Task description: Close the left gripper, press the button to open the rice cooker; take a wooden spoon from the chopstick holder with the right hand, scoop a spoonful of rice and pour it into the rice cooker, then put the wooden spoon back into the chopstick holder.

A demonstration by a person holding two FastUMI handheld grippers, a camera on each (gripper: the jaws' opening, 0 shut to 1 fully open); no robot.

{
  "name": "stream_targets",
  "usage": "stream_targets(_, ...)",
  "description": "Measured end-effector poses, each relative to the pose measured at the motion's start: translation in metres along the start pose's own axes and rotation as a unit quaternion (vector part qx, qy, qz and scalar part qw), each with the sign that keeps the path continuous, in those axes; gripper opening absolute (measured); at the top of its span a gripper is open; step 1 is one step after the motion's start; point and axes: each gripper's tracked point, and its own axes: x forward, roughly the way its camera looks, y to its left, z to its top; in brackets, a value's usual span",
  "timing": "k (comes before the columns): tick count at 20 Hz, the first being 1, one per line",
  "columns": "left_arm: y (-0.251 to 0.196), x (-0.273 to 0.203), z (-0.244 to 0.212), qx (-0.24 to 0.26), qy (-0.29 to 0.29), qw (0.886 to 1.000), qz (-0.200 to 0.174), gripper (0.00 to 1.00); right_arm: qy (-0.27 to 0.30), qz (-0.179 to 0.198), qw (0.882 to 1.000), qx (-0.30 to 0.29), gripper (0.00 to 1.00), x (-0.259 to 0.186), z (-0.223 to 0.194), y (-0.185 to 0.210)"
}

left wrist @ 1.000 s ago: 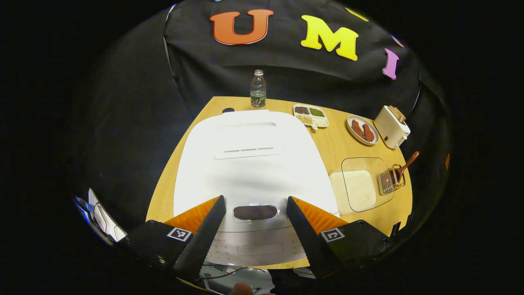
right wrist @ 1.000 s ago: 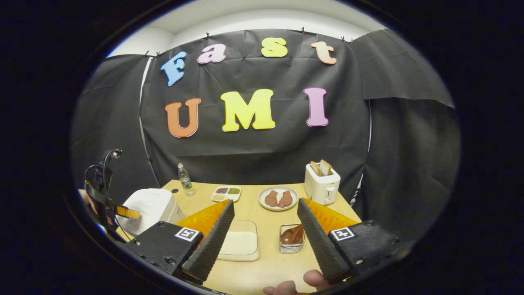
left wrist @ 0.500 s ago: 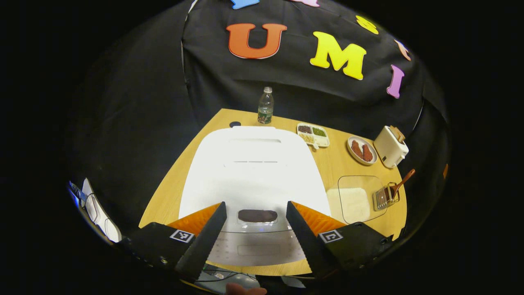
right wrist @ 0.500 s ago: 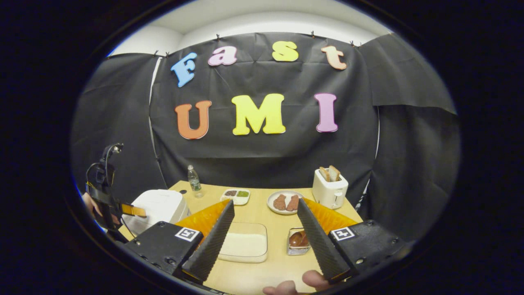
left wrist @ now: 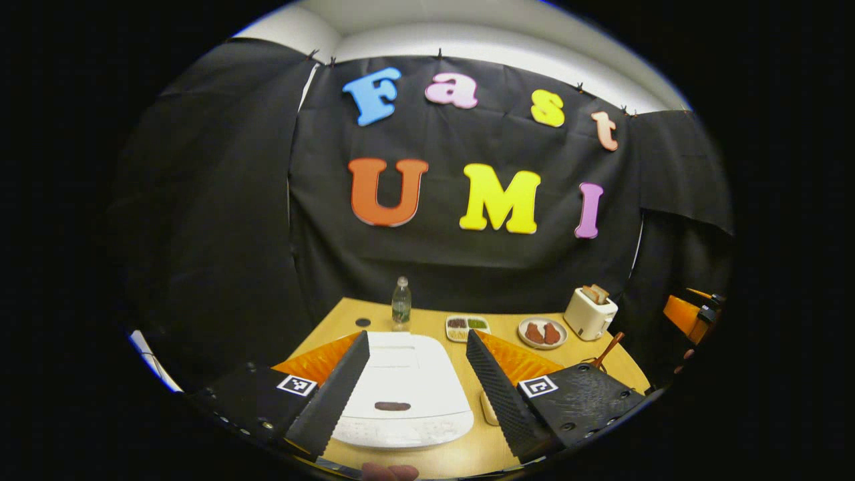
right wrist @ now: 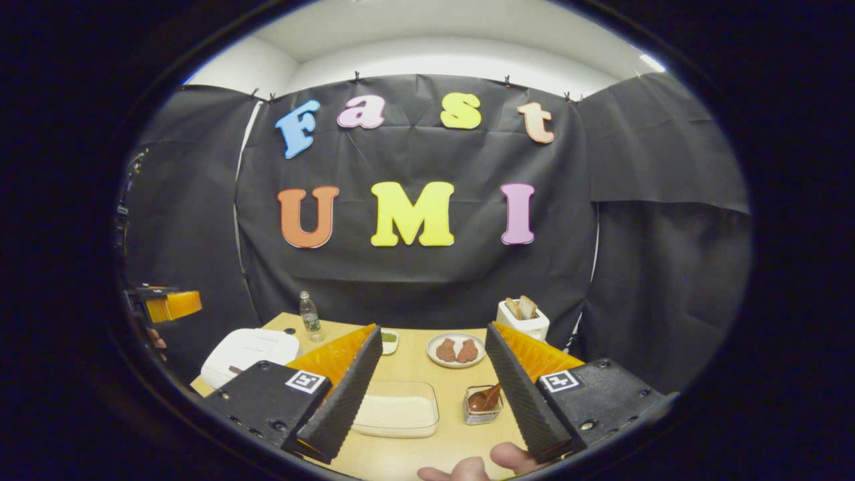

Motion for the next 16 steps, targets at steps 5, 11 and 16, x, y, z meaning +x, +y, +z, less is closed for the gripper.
stream_targets(5, -0.041, -0.061, 0.039, 0.012, -0.080, 0.997, -0.017, 0.94, -0.037, 0.022, 0.999, -0.005, 0.96, -0.040, 0.030, 0.014)
stream_targets(11, -0.082, -0.124, 0.042, -0.019, -0.093, 0.995, -0.013, 0.94, -0.067, 0.029, 0.997, -0.019, 0.96, -0.091, 0.043, 0.000)
stream_targets(16, -0.097, -0.157, 0.024, -0.016, -0.080, 0.997, 0.005, 0.94, -0.063, 0.061, 0.996, -0.015, 1.00, -0.122, 0.021, 0.000)
